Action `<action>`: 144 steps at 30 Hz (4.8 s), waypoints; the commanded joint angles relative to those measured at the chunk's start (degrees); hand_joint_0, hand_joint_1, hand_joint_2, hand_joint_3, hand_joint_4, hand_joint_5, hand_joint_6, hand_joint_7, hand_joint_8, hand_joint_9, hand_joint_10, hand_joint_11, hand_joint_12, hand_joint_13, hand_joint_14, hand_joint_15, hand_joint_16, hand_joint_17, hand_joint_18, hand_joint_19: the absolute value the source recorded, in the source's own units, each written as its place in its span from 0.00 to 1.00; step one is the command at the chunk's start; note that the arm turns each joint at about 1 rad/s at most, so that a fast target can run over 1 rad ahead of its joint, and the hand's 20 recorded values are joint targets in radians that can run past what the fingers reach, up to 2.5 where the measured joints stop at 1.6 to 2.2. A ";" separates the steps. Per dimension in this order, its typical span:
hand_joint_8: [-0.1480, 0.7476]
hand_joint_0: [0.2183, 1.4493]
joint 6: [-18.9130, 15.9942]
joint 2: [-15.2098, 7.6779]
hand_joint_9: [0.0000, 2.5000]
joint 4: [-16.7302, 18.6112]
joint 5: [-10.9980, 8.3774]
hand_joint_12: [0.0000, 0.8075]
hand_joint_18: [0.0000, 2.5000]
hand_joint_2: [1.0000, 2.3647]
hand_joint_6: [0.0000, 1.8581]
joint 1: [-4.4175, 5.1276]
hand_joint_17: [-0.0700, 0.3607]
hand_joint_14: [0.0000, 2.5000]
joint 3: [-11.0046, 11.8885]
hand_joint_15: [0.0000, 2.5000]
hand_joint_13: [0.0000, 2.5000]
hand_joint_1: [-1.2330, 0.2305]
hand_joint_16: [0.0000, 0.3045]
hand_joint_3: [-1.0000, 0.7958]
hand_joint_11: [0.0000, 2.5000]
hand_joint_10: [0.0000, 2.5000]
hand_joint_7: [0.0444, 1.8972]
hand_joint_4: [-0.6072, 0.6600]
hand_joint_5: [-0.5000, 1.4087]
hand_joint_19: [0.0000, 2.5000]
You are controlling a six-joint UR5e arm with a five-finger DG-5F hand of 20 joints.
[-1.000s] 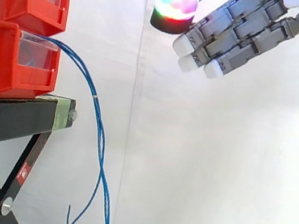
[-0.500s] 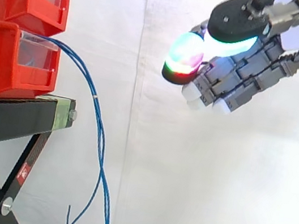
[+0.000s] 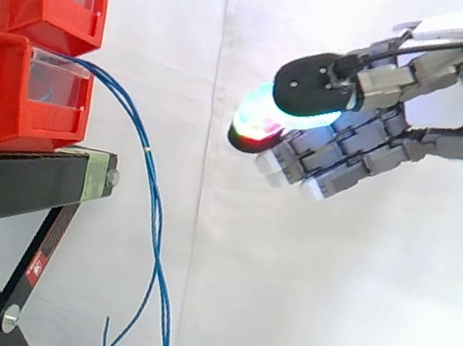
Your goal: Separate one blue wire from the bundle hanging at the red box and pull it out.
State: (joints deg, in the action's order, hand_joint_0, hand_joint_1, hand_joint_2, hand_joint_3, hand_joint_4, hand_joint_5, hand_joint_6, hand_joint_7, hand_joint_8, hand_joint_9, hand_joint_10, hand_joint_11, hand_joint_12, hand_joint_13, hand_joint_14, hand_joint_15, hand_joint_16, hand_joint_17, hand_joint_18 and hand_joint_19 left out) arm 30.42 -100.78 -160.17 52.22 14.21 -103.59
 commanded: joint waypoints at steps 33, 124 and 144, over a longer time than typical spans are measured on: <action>0.55 0.27 6.85 -11.98 0.25 27.02 -7.40 0.53 0.24 0.00 0.27 0.11 0.45 0.01 -0.12 0.15 0.24 0.32 0.18 0.28 0.12 0.00 0.57 0.71 0.18 0.13; 0.55 0.33 -1.06 -17.08 0.28 34.40 -10.82 0.53 0.28 0.01 0.44 5.03 0.44 0.01 2.17 0.17 0.28 0.33 0.17 0.42 0.16 0.01 0.41 0.63 0.17 0.16; 0.57 0.32 -9.85 -16.99 0.32 30.97 -9.86 0.53 0.30 0.01 0.45 5.65 0.43 0.01 2.17 0.19 0.32 0.33 0.17 0.46 0.20 0.01 0.43 0.61 0.17 0.16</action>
State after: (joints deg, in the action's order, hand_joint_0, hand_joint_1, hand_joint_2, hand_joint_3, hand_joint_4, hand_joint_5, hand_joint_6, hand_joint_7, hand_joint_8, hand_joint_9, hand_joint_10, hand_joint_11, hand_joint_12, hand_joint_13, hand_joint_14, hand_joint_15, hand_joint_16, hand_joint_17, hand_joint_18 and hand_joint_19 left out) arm 21.79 -117.78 -128.49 42.19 19.84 -101.44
